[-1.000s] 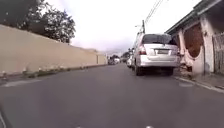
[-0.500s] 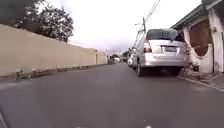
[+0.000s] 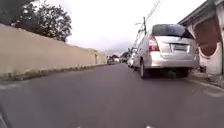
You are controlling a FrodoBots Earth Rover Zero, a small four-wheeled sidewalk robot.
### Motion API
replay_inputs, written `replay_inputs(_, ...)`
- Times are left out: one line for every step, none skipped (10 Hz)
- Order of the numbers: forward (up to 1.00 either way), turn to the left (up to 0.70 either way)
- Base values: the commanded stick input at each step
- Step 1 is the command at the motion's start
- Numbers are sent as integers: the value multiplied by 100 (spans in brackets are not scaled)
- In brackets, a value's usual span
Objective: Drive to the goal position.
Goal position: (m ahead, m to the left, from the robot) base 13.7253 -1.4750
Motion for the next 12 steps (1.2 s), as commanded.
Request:
replay_inputs(100,0)
replay_inputs(100,0)
replay_inputs(100,0)
replay_inputs(100,-3)
replay_inputs(100,-22)
replay_inputs(100,-21)
replay_inputs(100,0)
replay_inputs(100,0)
replay_inputs(100,0)
replay_inputs(100,0)
replay_inputs(100,0)
replay_inputs(100,0)
